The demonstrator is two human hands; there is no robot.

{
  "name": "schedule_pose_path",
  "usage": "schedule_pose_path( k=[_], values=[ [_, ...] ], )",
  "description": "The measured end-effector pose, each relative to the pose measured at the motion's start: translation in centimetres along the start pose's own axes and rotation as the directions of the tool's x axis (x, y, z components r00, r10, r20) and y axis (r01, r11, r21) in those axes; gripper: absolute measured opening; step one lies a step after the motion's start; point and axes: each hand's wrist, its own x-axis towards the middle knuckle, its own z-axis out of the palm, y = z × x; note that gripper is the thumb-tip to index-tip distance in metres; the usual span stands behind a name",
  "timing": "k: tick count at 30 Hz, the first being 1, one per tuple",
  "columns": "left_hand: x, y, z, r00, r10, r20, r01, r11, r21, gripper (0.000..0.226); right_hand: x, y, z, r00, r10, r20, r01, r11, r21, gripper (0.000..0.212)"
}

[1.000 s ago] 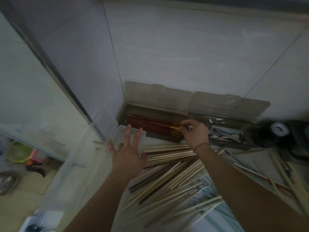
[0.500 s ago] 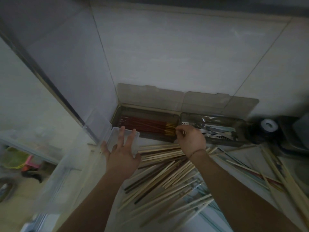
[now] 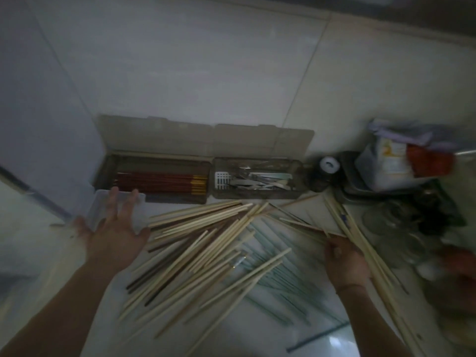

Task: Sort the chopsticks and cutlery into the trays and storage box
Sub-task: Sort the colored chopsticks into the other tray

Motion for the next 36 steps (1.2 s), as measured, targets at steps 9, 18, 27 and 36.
schedule_pose_path(
  k=[9,18,27,36],
  values=[
    [0.1,-0.1,-0.1,1.000,-0.010,0.028,0.011,1.000,-0.007,0.087,2.9,4.0,-0.6,0.983,0.079,0.165,-0.060,0.991,-0.116,0.021],
    [0.2,-0.3,0.1,0.994,-0.015,0.106,0.020,0.999,-0.045,0.089,4.4,3.5,-1.0,0.956,0.004,0.292,0.066,0.972,-0.227,0.023],
    [0.1,0.0,0.0,1.000,-0.018,0.019,0.018,0.999,0.030,0.089,3.8,3.4,-1.1,0.913,-0.334,0.233,0.385,0.894,-0.227,0.033],
    [0.2,0.0,0.1,0.998,-0.039,0.045,0.038,0.999,0.026,0.089,2.2,-0.4,0.5,0.770,-0.612,0.183,0.631,0.772,-0.073,0.022]
  ],
)
